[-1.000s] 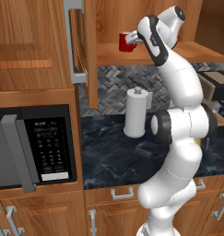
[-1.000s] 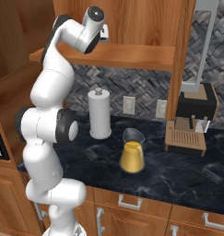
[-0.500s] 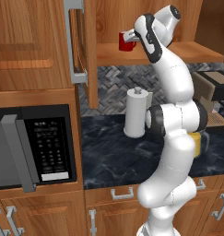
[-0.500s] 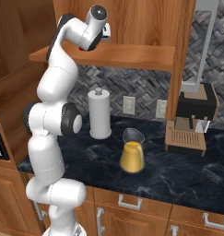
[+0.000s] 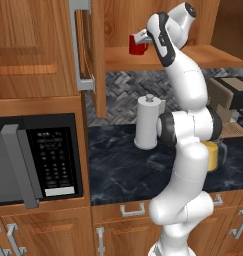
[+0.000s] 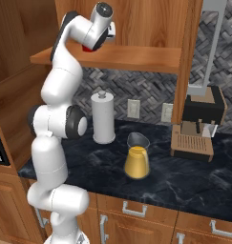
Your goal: There is a tray on the dining counter. Grab the cup, mug, and pitcher and place them on the tray. The pitcher may be placed next to the tray if it cannot fit the tray.
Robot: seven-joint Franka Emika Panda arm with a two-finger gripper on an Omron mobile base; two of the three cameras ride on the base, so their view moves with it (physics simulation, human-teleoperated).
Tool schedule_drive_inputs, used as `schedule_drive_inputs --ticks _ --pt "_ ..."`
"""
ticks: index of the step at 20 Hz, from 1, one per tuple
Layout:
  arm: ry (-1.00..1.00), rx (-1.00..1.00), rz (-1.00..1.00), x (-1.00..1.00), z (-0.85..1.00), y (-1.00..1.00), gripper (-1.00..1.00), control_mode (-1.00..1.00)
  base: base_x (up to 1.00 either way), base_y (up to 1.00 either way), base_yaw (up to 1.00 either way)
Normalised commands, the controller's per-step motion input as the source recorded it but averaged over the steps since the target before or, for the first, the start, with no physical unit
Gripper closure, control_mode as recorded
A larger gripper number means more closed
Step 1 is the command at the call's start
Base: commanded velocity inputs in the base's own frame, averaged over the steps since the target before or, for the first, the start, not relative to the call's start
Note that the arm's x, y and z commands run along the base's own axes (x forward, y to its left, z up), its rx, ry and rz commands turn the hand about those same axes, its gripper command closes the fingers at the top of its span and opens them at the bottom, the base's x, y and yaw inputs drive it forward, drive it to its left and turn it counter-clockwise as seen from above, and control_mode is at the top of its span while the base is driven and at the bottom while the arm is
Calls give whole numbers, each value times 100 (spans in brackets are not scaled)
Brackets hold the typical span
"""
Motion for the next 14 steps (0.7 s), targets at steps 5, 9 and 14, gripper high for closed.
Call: schedule_drive_inputs --ticks 5,9,14 --pt "0 0 0 0 0 0 -100 -100 0 0 0" --pt "0 0 0 0 0 0 100 -100 0 0 0" --pt "0 0 0 0 0 0 100 -100 0 0 0"
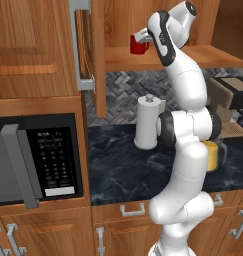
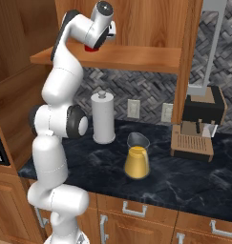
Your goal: There is a tray on the dining counter. Grab the cup, mug, and pitcher and place them on the tray. The pitcher may be placed next to the tray if it cannot fit the tray.
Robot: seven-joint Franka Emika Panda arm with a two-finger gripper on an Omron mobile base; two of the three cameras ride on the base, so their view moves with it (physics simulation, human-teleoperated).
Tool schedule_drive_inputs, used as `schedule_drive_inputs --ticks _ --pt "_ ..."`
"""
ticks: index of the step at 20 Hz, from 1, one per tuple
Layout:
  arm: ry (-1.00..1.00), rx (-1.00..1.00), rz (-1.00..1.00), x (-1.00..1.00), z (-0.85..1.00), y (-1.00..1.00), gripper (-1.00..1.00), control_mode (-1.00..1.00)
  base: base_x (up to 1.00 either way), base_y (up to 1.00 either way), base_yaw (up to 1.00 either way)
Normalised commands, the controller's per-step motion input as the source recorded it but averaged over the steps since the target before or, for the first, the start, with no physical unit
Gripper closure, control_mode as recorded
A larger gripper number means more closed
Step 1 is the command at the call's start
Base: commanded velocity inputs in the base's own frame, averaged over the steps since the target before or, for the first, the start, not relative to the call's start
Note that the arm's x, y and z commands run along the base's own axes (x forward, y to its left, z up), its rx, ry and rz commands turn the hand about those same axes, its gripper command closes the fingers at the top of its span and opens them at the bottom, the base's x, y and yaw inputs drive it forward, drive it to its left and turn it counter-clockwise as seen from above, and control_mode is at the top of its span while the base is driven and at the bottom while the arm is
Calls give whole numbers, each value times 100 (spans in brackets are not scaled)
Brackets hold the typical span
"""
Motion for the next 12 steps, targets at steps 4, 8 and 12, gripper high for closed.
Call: schedule_drive_inputs --ticks 4,8,12 --pt "0 0 0 0 0 0 100 -100 0 0 0" --pt "0 0 0 0 0 0 100 -100 0 0 0" --pt "0 0 0 0 0 0 100 -100 0 0 0"
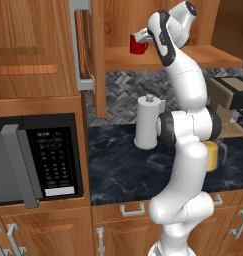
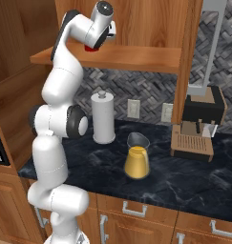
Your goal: There is a tray on the dining counter. Grab the cup, mug, and pitcher and place them on the tray. The pitcher may be placed next to the tray if it cannot fit the tray.
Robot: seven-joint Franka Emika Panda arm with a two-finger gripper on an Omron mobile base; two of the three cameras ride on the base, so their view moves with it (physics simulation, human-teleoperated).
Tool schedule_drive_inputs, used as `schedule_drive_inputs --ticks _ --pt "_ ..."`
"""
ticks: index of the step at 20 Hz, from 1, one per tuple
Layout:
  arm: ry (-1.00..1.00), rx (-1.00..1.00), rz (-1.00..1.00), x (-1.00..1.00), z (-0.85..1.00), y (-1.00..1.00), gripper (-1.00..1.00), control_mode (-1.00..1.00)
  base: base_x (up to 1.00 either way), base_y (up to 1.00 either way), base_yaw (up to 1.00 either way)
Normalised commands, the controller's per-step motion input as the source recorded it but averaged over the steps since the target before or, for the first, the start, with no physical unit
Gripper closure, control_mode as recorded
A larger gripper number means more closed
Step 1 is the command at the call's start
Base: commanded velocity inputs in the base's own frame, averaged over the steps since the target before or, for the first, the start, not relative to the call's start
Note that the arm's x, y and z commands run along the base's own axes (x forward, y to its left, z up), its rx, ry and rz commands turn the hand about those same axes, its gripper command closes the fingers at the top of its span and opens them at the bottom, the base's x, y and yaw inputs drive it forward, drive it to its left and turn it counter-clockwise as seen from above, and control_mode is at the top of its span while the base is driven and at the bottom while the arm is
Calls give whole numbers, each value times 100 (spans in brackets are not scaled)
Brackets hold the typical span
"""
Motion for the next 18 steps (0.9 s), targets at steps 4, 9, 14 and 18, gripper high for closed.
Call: schedule_drive_inputs --ticks 4,9,14,18 --pt "0 0 0 0 5 -5 100 -100 0 0 0" --pt "0 0 0 0 21 -12 100 -100 0 0 0" --pt "0 0 0 -31 3 -21 100 -100 0 0 0" --pt "0 0 0 -77 0 -34 100 -100 0 0 0"
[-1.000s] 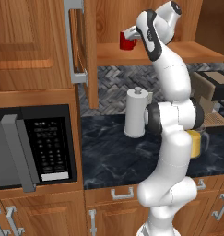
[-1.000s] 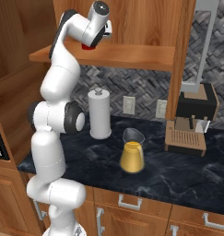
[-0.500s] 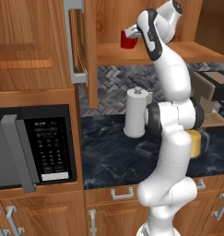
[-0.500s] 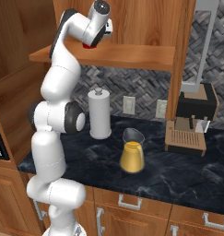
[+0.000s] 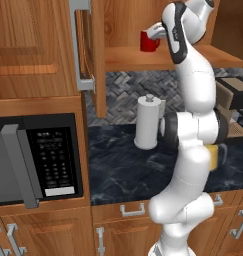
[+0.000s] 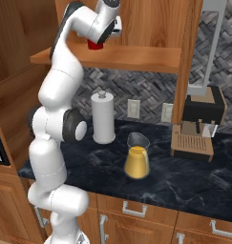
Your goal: There is a tray on the dining counter. Grab the cup, mug, and pitcher and place them on the tray. The pitcher may be placed next to the tray if it cannot fit the tray.
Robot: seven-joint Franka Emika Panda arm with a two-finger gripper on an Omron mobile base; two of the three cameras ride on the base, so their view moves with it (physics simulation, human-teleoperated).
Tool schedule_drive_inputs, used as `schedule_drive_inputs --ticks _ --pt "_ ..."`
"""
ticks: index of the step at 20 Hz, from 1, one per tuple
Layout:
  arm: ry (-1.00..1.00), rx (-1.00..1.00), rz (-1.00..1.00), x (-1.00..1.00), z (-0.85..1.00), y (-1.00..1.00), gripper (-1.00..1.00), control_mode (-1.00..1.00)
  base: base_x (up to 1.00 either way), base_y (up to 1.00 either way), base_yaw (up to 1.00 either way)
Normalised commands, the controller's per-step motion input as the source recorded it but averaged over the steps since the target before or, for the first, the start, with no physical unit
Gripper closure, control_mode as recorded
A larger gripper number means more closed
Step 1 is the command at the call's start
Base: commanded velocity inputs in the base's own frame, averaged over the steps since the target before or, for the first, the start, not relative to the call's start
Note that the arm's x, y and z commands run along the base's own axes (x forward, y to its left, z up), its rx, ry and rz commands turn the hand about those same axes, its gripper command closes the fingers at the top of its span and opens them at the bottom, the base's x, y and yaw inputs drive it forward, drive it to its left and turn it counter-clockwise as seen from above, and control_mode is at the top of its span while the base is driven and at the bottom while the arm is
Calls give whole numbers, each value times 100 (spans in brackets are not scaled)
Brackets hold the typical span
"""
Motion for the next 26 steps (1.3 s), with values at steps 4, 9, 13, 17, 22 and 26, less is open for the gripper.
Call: schedule_drive_inputs --ticks 4,9,13,17,22,26 --pt "0 0 0 -85 0 -31 100 -100 0 0 0" --pt "0 0 0 -94 0 -10 100 -100 0 0 0" --pt "0 0 0 -100 0 0 100 -100 0 0 0" --pt "0 0 -2 -100 0 0 100 -100 0 0 0" --pt "0 0 -5 -100 0 0 100 -100 0 0 0" --pt "0 0 -10 -96 0 0 100 -100 0 0 0"
